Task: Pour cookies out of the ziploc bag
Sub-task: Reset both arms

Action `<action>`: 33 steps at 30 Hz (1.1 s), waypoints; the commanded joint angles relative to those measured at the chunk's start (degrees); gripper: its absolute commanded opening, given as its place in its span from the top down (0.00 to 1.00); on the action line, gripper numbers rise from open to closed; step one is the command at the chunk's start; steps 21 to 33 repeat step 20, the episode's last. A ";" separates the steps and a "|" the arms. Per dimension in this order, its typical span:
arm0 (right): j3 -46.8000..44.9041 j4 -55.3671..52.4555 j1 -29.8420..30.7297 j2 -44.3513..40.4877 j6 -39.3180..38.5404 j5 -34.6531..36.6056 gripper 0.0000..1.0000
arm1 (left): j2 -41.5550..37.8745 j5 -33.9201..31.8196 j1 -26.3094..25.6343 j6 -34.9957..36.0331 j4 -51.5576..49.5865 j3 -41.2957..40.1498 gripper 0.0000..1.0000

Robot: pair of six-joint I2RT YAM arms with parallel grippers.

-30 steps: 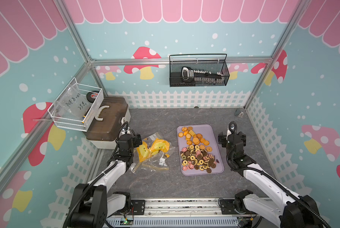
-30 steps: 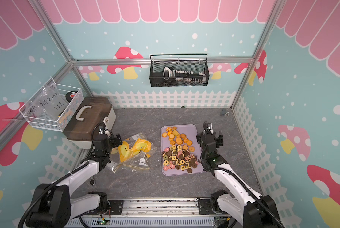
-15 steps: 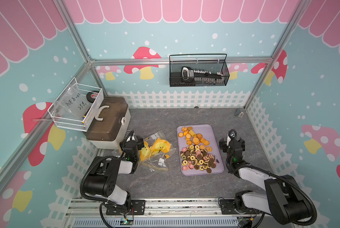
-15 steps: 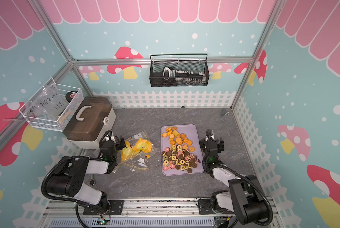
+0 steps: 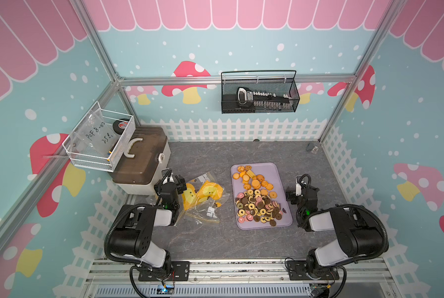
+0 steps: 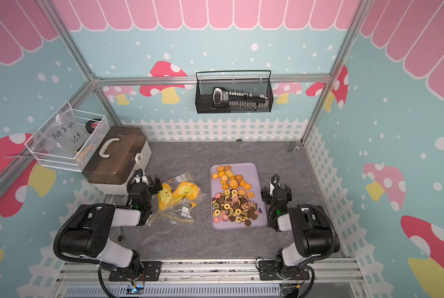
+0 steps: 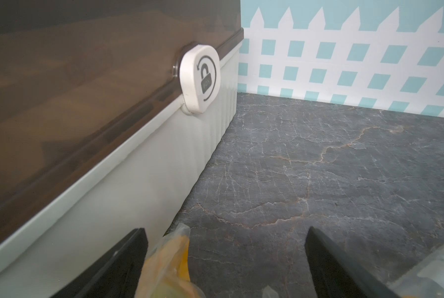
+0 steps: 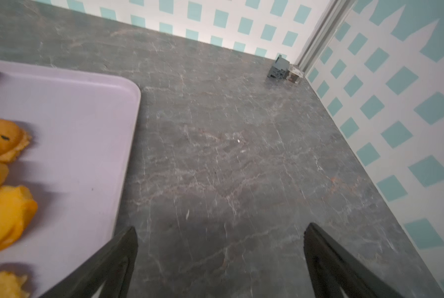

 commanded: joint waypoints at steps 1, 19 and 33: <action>2.94 0.66 -3.31 0.33 2.50 -6.57 0.01 | -0.27 0.38 0.27 -0.14 1.47 0.82 0.00; 2.71 0.26 -3.27 -0.36 2.41 -6.48 0.01 | -0.29 0.68 0.34 -0.18 1.27 0.92 0.00; 2.72 0.26 -3.32 -0.37 2.41 -6.47 0.01 | -0.31 0.71 0.34 -0.12 1.47 0.79 0.00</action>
